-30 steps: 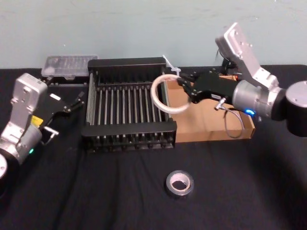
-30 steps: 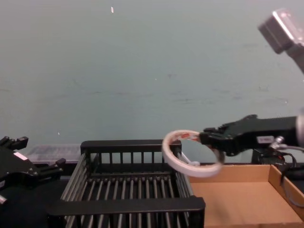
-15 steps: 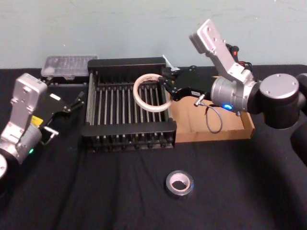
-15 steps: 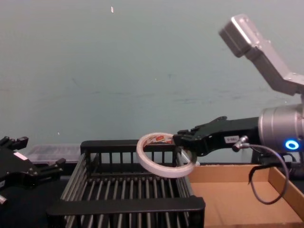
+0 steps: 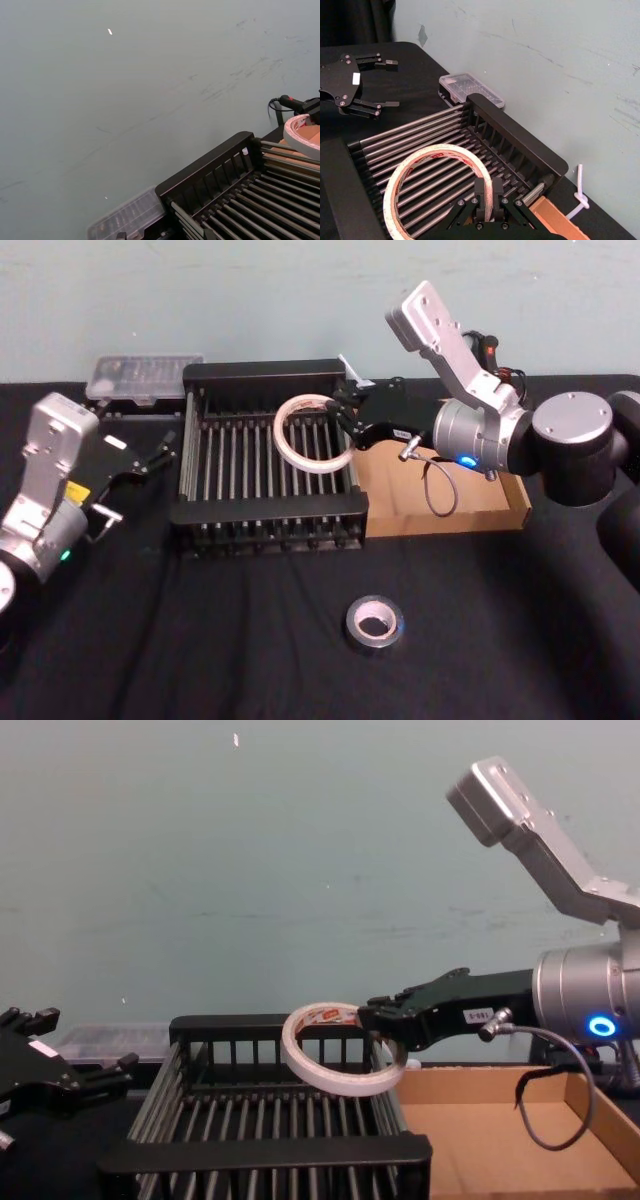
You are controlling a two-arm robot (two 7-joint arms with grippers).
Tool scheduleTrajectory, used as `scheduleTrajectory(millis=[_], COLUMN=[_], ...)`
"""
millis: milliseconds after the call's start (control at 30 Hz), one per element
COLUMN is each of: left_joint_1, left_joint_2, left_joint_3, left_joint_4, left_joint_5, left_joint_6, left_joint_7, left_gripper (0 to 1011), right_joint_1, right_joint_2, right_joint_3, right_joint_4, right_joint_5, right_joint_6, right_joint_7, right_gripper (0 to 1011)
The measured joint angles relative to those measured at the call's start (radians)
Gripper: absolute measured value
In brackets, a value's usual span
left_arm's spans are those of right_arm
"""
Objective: Pick up the white tape and place it into the black box , Pick up the silver tape and place it into the brown box.
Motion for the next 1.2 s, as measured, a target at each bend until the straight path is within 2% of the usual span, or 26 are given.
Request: scheduleTrajectory(millis=[167,233,600,633,733,767,800,900,1200], left_joint_1=[0.0,0.0,0.0,0.0,0.0,0.0,0.0,0.0,0.0], left_joint_2=[0.0,0.0,0.0,0.0,0.0,0.0,0.0,0.0,0.0], left_joint_3=[0.0,0.0,0.0,0.0,0.0,0.0,0.0,0.0,0.0], left_joint_4=[0.0,0.0,0.0,0.0,0.0,0.0,0.0,0.0,0.0], left_joint_5=[0.0,0.0,0.0,0.0,0.0,0.0,0.0,0.0,0.0], left_joint_6=[0.0,0.0,0.0,0.0,0.0,0.0,0.0,0.0,0.0], left_joint_7=[0.0,0.0,0.0,0.0,0.0,0.0,0.0,0.0,0.0], left_gripper=[1001,1001,1001,1001,1001,1001,1001,1001,1001], right_joint_1=[-0.001,-0.002,-0.003,-0.003,-0.003,-0.003,-0.003,-0.003,-0.004], right_joint_2=[0.001,0.002,0.003,0.003,0.003,0.003,0.003,0.003,0.004], right_joint_3=[0.0,0.001,0.002,0.002,0.002,0.002,0.002,0.002,0.002], right_joint_4=[-0.002,-0.003,-0.005,-0.005,-0.005,-0.005,-0.005,-0.006,-0.006], right_joint_5=[0.001,0.001,0.003,0.003,0.003,0.003,0.003,0.003,0.004], right_joint_6=[0.0,0.0,0.001,0.002,0.002,0.002,0.002,0.002,0.002], right_joint_7=[0.0,0.0,0.0,0.0,0.0,0.0,0.0,0.0,0.0], right_gripper=[96,139,469,528,602,670,670,787,1000])
